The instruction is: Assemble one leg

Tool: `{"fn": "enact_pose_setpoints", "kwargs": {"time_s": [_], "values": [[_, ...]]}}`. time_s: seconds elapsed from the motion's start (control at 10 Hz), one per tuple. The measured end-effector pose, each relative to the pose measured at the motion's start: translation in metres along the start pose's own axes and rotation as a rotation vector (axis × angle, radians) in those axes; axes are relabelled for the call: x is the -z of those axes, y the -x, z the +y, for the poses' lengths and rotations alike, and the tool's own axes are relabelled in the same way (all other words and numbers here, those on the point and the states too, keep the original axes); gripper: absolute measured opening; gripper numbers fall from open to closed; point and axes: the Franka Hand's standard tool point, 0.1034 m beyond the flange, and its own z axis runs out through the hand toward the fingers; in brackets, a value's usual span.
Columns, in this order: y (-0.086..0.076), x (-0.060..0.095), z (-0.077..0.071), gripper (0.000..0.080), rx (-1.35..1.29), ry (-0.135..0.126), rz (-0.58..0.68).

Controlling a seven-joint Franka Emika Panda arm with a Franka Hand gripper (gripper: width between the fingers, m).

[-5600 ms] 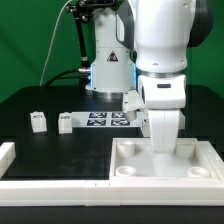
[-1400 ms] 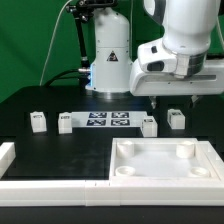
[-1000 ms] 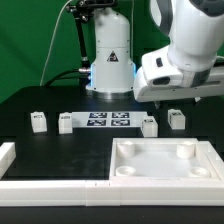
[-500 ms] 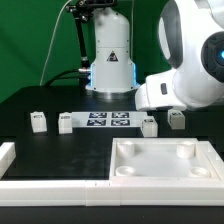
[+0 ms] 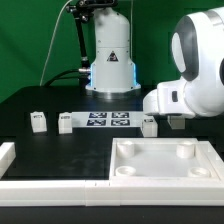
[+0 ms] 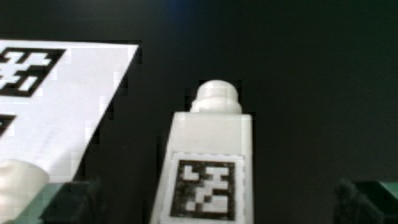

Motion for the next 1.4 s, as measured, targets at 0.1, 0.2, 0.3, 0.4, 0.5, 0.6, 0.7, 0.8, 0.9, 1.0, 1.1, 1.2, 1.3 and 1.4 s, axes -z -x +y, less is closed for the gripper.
{"fn": "enact_pose_setpoints", "kwargs": {"time_s": [0.1, 0.2, 0.3, 0.4, 0.5, 0.6, 0.7, 0.8, 0.9, 1.0, 1.1, 1.2, 1.3, 1.4], "values": [[-0.0012, -0.0029, 0.0007, 0.0649, 0.005, -0.001, -0.004], [-0.0018, -0.0034, 0.0019, 0.0649, 0.014, -0.001, -0.005], [-0.0035, -0.005, 0.0025, 0.0649, 0.017, -0.003, -0.005], [-0.0058, -0.0055, 0.0035, 0.0649, 0.029, -0.005, 0.002], [-0.0065, -0.0057, 0.0036, 0.0649, 0.03, -0.005, 0.005], [-0.0065, -0.0059, 0.0035, 0.0649, 0.03, -0.005, 0.004], [-0.0065, -0.0059, 0.0035, 0.0528, 0.03, -0.005, 0.004], [-0.0065, -0.0059, 0.0035, 0.0387, 0.03, -0.005, 0.004], [-0.0065, -0.0059, 0.0034, 0.0287, 0.03, -0.005, 0.004], [-0.0065, -0.0059, 0.0034, 0.0287, 0.03, -0.005, 0.004], [-0.0065, -0.0059, 0.0034, 0.0288, 0.03, -0.005, 0.004], [-0.0065, -0.0059, 0.0034, 0.0288, 0.03, -0.005, 0.004], [-0.0065, -0.0059, 0.0034, 0.0288, 0.03, -0.005, 0.004], [-0.0065, -0.0059, 0.0034, 0.0288, 0.03, -0.005, 0.004]]}}
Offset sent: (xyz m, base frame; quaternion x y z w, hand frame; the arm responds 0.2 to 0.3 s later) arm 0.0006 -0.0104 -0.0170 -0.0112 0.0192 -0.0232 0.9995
